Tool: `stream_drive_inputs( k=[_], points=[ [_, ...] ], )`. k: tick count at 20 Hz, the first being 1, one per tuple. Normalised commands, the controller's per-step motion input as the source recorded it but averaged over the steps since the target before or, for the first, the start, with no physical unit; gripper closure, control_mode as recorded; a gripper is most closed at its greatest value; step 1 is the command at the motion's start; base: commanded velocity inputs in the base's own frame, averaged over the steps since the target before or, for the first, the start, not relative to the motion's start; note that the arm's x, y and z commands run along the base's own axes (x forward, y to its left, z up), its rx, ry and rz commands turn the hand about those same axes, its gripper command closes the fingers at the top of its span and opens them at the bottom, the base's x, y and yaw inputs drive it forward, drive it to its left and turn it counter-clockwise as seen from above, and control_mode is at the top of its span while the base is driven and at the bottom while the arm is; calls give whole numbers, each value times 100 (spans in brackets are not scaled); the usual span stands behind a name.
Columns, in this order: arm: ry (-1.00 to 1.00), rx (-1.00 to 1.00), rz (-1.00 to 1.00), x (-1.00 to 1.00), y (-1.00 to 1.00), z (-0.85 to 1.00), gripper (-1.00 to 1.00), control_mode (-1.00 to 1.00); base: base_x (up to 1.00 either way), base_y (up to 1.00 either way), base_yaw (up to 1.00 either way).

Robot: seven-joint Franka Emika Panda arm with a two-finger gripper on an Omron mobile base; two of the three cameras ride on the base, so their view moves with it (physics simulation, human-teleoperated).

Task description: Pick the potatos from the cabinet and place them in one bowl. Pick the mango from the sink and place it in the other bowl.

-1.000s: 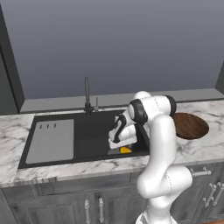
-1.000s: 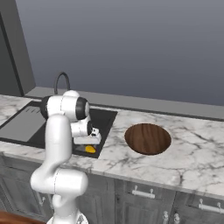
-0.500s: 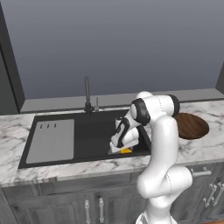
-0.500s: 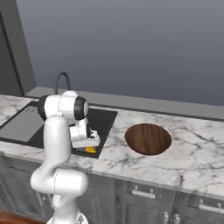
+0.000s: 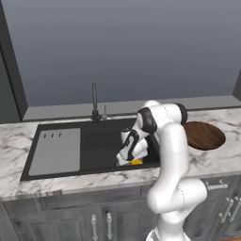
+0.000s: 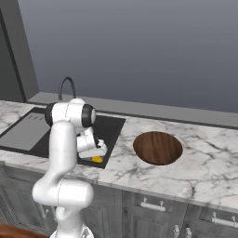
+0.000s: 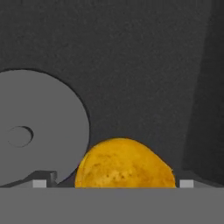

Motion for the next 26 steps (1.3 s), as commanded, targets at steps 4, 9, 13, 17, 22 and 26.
stream_drive_inputs(
  k=[4,9,13,17,22,26],
  points=[
    [0,-13,2,42,-32,-65,-100,-100,0,0,0],
    [0,-11,0,19,-18,-56,100,-100,0,0,0],
    [0,-1,0,-4,-28,-41,100,-100,0,0,0],
    [-8,0,0,-21,-40,-1,100,-100,0,0,0],
    [-16,3,0,-25,-29,72,100,-100,0,0,0],
    [-18,9,0,-13,-16,99,100,-100,0,0,0]
  ],
)
